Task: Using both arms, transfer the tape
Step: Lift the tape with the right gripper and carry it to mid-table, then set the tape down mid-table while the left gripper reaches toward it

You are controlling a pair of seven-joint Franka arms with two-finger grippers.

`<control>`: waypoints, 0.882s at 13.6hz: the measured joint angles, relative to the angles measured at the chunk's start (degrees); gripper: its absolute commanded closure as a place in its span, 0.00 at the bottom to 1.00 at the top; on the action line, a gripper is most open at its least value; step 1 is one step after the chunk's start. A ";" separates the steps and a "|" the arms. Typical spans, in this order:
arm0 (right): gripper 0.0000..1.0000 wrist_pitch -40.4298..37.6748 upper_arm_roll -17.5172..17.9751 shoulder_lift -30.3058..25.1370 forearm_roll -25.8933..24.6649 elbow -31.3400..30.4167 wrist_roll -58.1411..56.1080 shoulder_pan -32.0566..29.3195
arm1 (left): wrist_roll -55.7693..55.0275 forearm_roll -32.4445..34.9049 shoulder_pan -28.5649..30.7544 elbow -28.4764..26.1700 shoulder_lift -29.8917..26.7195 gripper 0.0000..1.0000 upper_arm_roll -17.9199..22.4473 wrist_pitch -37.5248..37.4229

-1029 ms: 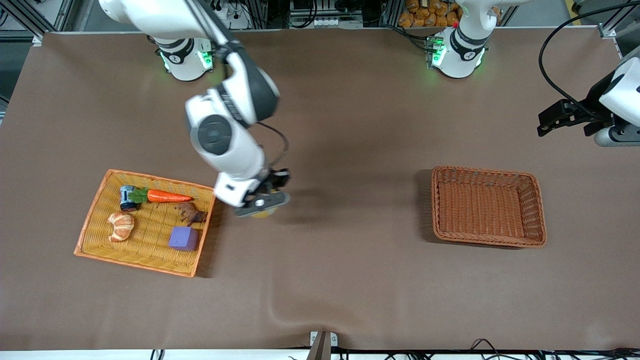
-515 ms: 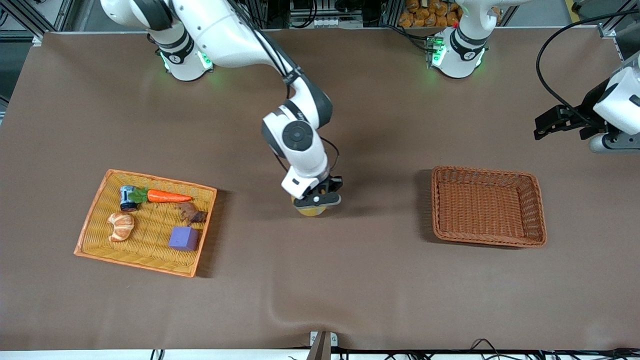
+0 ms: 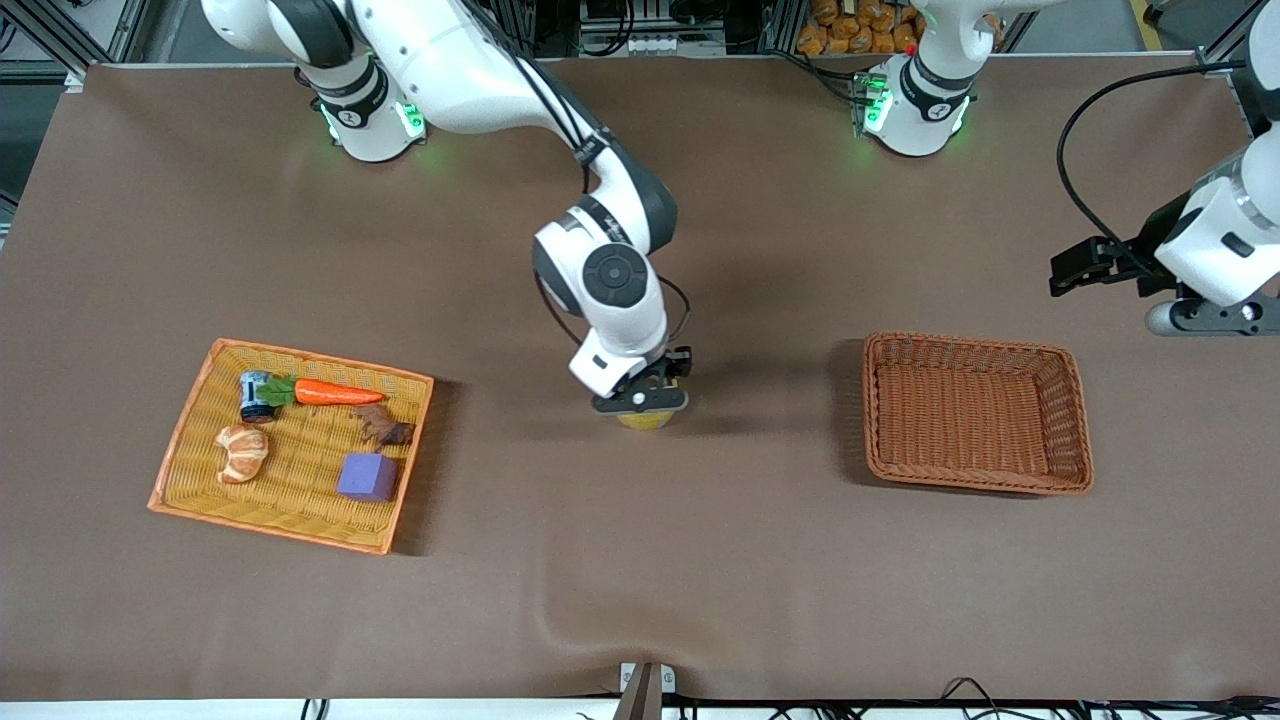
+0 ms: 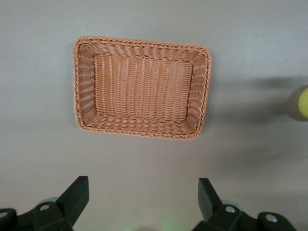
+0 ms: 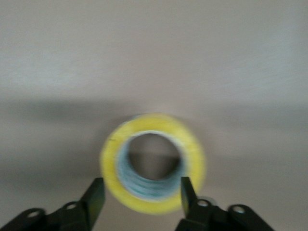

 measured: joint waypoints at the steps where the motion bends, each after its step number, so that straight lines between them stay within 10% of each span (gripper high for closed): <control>1: 0.00 -2.56 -0.68 -2.68 -0.01 -0.33 -2.77 -2.28 | 0.00 -1.10 -0.29 -0.02 0.86 0.00 -0.01 0.75; 8: 0.00 -1.93 -3.80 -28.70 -3.20 -20.79 -11.71 -13.42 | -5.30 -3.37 -7.16 -0.02 7.65 0.00 -1.25 8.95; 12: 0.00 -15.06 -4.19 -39.85 -5.55 -23.84 -18.69 -21.25 | -21.66 -3.39 -16.71 -0.04 13.66 0.00 -1.57 15.85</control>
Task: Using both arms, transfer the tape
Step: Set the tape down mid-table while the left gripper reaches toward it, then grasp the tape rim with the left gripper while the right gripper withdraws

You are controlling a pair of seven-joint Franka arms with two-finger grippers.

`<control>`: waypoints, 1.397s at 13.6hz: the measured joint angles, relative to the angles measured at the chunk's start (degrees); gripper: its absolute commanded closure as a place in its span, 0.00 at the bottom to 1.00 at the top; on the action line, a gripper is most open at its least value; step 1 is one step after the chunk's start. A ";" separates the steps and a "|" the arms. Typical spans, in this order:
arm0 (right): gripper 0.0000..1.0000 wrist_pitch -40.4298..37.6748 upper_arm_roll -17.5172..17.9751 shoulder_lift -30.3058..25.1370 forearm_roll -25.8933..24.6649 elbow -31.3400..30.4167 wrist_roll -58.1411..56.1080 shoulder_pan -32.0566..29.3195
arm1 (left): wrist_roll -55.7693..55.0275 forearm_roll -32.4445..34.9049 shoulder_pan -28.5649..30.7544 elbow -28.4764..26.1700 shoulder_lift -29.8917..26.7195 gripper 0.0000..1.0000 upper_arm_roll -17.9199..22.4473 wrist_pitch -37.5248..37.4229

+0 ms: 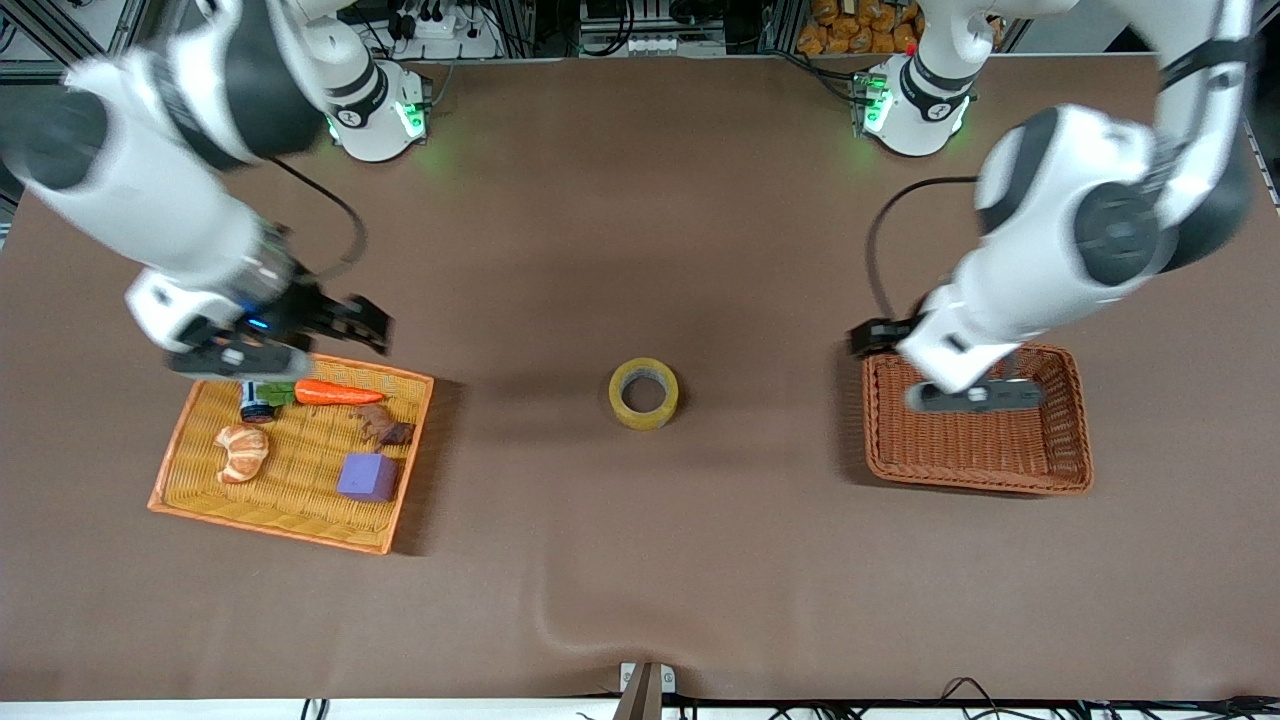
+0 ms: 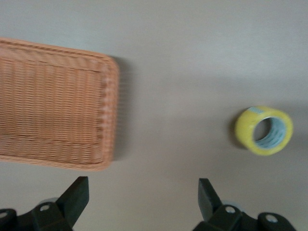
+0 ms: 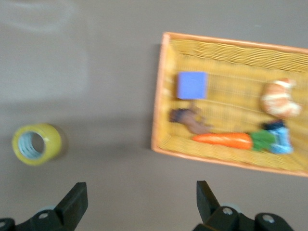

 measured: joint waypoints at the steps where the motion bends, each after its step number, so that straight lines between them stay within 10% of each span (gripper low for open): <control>1: 0.00 -2.67 -0.06 -1.61 -0.28 0.19 -1.97 -2.46 | -3.24 0.00 -2.30 -0.01 1.89 0.00 -0.04 2.55; 12: 0.00 -16.65 5.05 -3.52 -5.51 6.51 -20.47 -24.28 | -22.33 0.03 -17.40 4.72 21.81 0.00 0.45 25.80; 19: 0.00 -16.70 6.65 -3.53 -6.91 6.69 -22.73 -24.84 | -22.10 1.93 -19.11 4.96 26.36 0.00 0.56 28.31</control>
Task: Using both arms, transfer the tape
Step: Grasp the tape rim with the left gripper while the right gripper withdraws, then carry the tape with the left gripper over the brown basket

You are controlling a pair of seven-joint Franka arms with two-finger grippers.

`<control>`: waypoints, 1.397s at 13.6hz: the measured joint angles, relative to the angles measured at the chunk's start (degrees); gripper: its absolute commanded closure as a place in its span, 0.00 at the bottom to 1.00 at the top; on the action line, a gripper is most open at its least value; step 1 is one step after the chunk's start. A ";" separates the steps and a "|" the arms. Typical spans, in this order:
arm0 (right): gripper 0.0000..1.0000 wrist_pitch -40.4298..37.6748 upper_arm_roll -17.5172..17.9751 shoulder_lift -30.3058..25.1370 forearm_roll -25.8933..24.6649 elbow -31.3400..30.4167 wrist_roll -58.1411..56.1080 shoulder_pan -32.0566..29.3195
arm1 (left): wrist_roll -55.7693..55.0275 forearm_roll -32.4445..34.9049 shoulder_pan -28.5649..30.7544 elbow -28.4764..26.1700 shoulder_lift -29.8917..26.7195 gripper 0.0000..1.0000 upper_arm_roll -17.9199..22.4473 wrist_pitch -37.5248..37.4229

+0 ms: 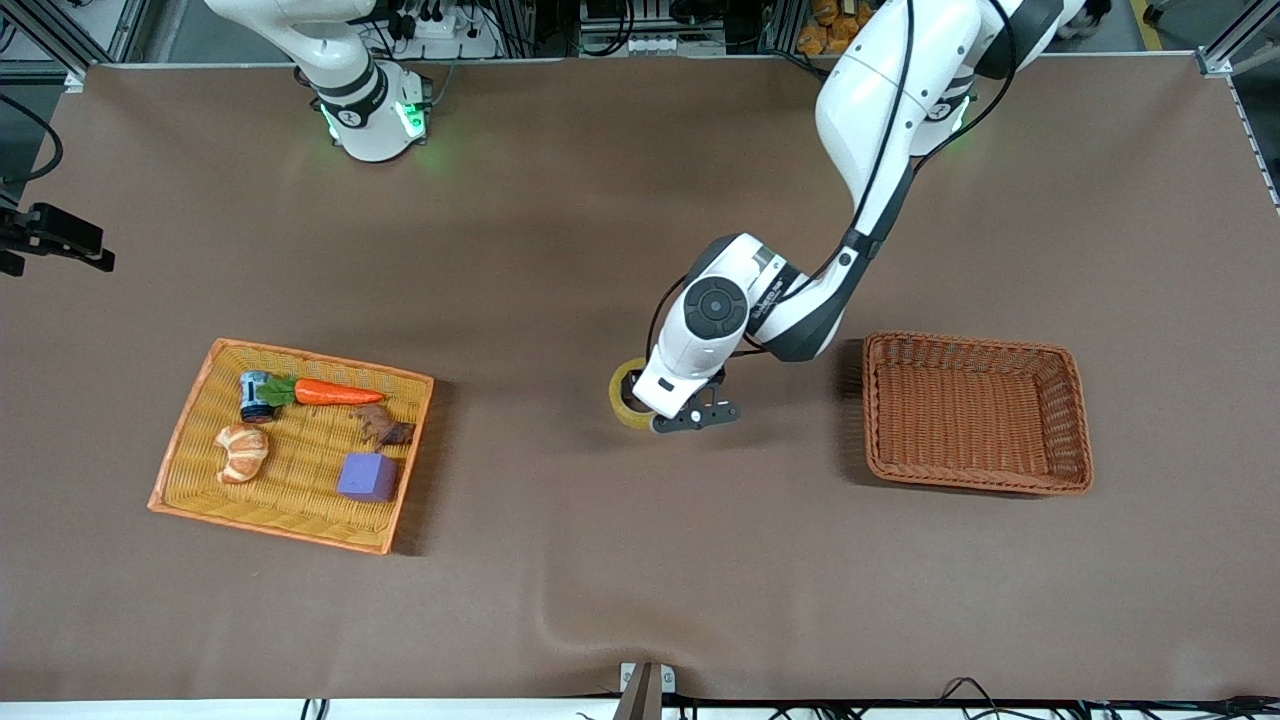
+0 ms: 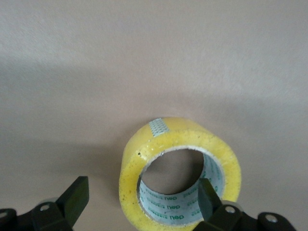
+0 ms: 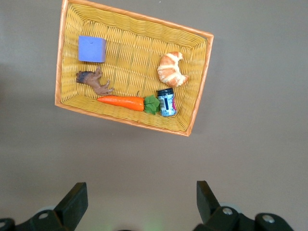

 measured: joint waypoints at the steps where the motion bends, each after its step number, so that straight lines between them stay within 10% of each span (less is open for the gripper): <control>1: 0.00 0.00 0.17 0.00 0.00 0.04 0.00 0.00 | 0.00 0.43 -0.31 0.01 0.50 0.00 0.01 0.00; 2: 0.00 0.00 0.17 0.00 0.00 0.05 0.00 -0.01 | 0.00 0.61 -0.55 0.01 0.98 0.04 0.01 0.01; 7: 0.00 2.13 0.16 0.03 0.56 0.05 0.00 -0.09 | 0.00 0.72 -1.57 0.03 2.49 1.00 0.00 1.87; 14: 0.00 3.18 0.15 0.05 2.57 0.04 0.00 -0.11 | 2.13 5.82 -0.57 1.61 2.02 1.00 0.57 2.47; 19: 0.00 3.19 0.11 0.05 3.05 0.08 0.00 -0.15 | 15.97 5.94 9.44 2.64 -10.78 1.00 0.73 -12.68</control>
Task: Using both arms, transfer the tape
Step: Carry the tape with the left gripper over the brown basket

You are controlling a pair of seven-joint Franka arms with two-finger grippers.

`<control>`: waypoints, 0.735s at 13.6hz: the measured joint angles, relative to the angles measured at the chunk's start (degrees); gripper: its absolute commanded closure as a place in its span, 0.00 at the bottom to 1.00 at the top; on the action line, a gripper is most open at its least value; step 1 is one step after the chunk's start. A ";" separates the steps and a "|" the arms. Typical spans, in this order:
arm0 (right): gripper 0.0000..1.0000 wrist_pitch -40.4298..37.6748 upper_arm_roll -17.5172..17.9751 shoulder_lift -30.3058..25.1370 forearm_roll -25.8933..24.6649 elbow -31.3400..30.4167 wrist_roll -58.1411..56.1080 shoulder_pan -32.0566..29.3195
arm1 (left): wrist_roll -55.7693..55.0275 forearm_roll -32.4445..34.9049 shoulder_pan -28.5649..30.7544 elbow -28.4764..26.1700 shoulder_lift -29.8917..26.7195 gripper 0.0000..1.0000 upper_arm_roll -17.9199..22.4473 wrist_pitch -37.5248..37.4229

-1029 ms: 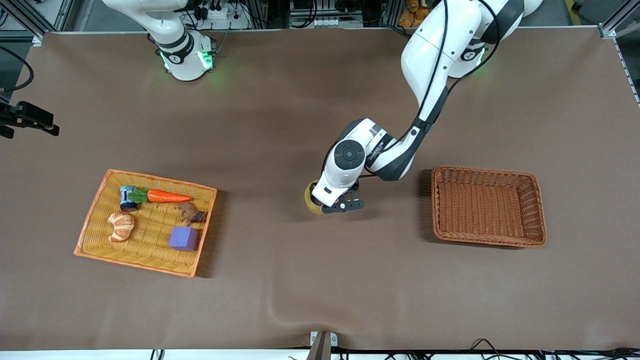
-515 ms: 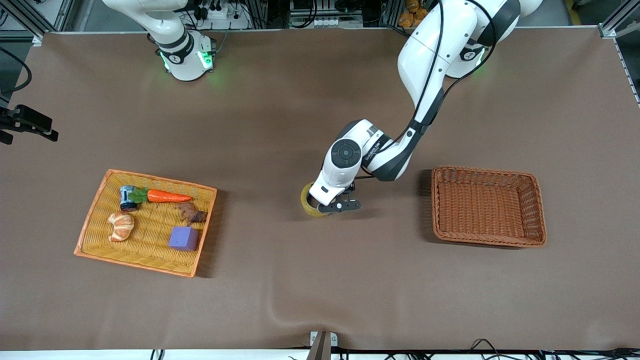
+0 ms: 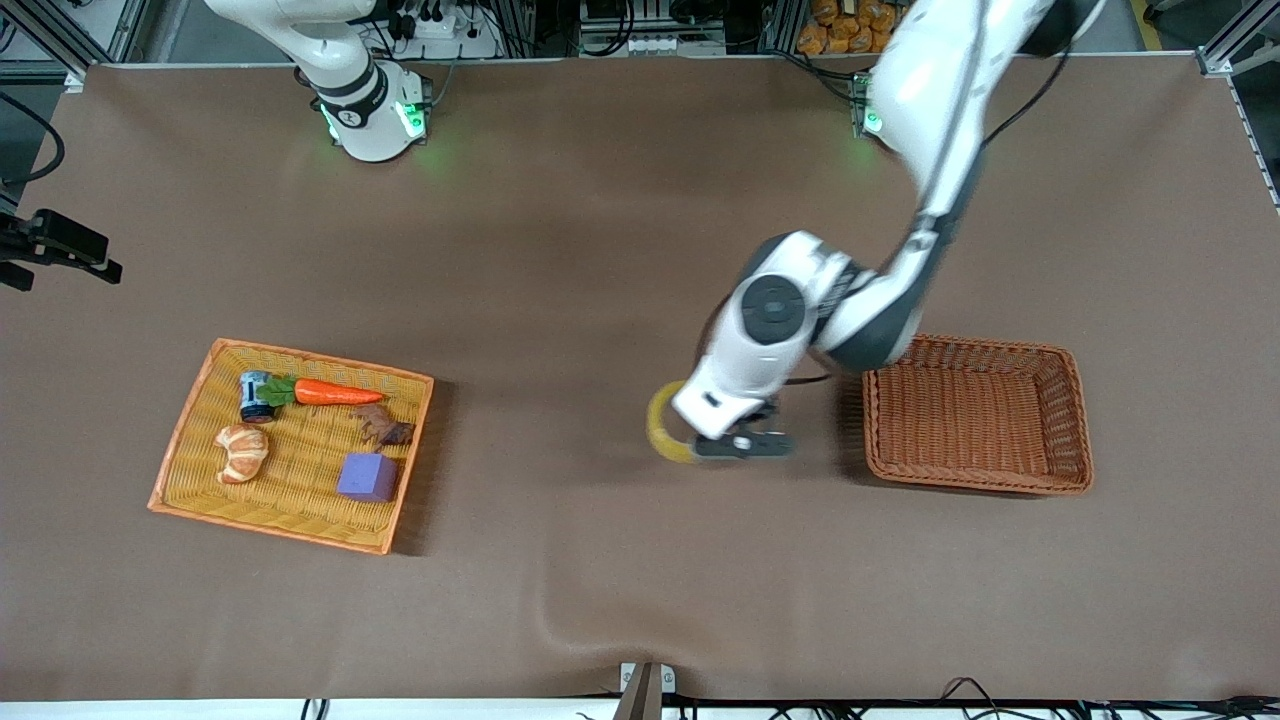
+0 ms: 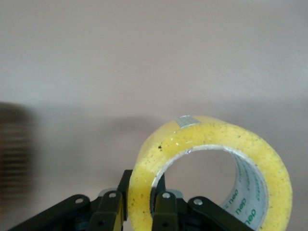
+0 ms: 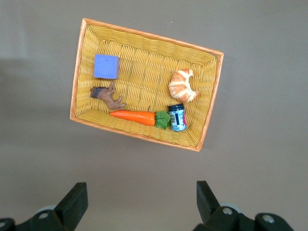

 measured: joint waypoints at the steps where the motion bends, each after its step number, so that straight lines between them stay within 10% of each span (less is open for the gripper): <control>1: 0.00 0.00 -0.03 0.00 0.00 0.08 0.00 -0.06 | 2.35 0.00 2.24 -0.12 -2.67 1.00 -0.02 -3.56; 10: 0.00 0.06 0.11 0.00 0.18 0.76 0.00 -0.34 | 22.43 0.00 20.74 -11.18 -11.70 1.00 -0.11 -9.91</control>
